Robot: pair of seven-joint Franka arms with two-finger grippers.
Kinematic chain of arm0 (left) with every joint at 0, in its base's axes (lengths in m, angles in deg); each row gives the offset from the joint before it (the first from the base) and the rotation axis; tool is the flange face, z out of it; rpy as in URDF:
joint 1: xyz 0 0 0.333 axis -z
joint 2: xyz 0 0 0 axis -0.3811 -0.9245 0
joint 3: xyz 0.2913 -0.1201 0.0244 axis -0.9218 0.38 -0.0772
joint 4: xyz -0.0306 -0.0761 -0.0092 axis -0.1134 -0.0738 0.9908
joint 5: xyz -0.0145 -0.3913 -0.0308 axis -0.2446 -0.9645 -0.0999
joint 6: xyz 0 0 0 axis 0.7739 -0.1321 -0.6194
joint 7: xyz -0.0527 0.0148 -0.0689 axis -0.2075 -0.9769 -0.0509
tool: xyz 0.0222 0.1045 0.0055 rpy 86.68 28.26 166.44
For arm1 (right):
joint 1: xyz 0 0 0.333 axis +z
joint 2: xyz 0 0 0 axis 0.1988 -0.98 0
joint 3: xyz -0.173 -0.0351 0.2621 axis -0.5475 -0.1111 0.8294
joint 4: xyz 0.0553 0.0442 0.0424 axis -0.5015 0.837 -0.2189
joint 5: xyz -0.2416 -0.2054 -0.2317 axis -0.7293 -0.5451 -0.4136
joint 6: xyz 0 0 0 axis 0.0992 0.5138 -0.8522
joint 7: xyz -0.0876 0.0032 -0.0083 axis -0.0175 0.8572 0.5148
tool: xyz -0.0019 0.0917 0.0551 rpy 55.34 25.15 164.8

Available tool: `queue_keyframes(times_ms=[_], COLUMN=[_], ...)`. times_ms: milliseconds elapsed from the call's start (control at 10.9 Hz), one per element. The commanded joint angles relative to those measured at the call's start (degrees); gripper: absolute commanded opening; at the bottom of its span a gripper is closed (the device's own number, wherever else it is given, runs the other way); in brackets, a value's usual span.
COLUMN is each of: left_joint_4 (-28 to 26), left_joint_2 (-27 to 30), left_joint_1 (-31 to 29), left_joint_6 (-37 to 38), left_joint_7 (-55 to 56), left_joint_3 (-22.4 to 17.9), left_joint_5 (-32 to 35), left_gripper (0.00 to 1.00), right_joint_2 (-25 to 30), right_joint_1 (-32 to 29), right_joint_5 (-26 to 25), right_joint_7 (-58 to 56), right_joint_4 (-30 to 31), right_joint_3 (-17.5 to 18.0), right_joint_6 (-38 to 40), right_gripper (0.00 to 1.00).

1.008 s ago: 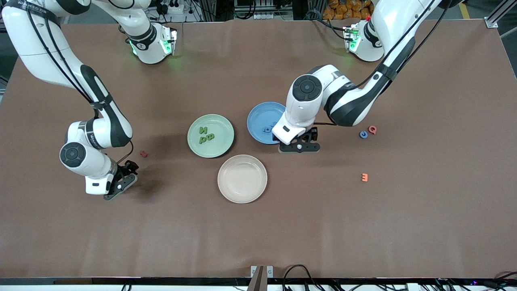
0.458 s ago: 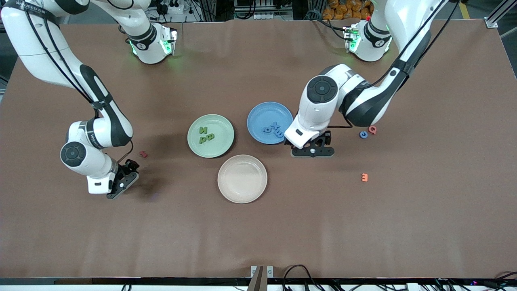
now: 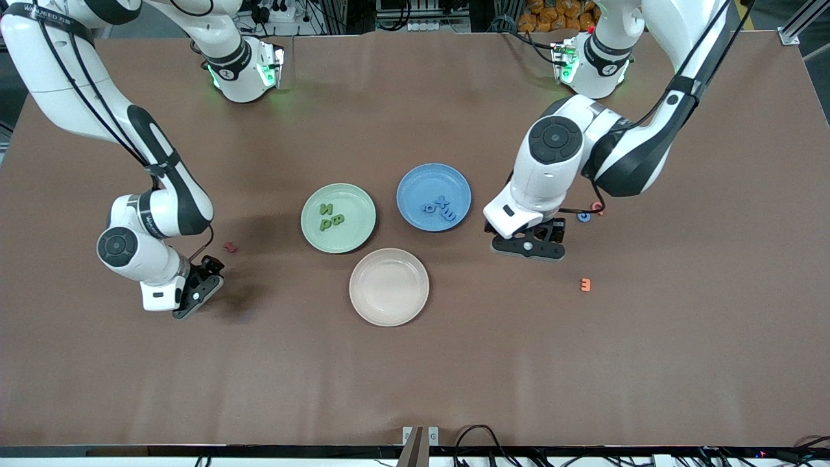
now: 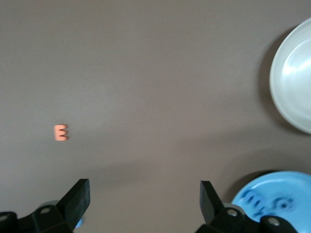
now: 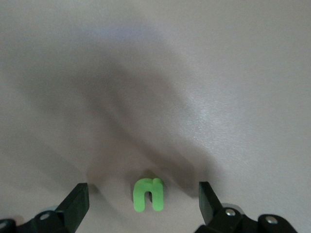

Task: Sort letters by color into matching plates
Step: 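Grasp green n with the right gripper while the left gripper lowers to c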

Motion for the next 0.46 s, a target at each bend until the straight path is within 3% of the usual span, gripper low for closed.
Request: queue_keyframes(times_ms=[0,367], left_joint_4=[-2.5,-5.1], left_joint_2=[4.1,7.1], left_joint_1=[-2.3,-2.5], left_joint_6=[2.3,3.0], left_joint_7=[-15.5,-30.6], left_joint_3=[-3.5,-7.8], left_joint_5=[-6.0,-10.1], left_gripper=[1.00,1.00], right_joint_2=[-0.6,-0.5], right_joint_1=[-2.1,-2.1], right_joint_5=[-1.3,-1.5], right_joint_7=[-0.9,-1.0], right_joint_4=[1.2,1.2], right_joint_3=[1.6,1.6], right_joint_6=[-1.9,-1.9], right_gripper=[1.00,1.00])
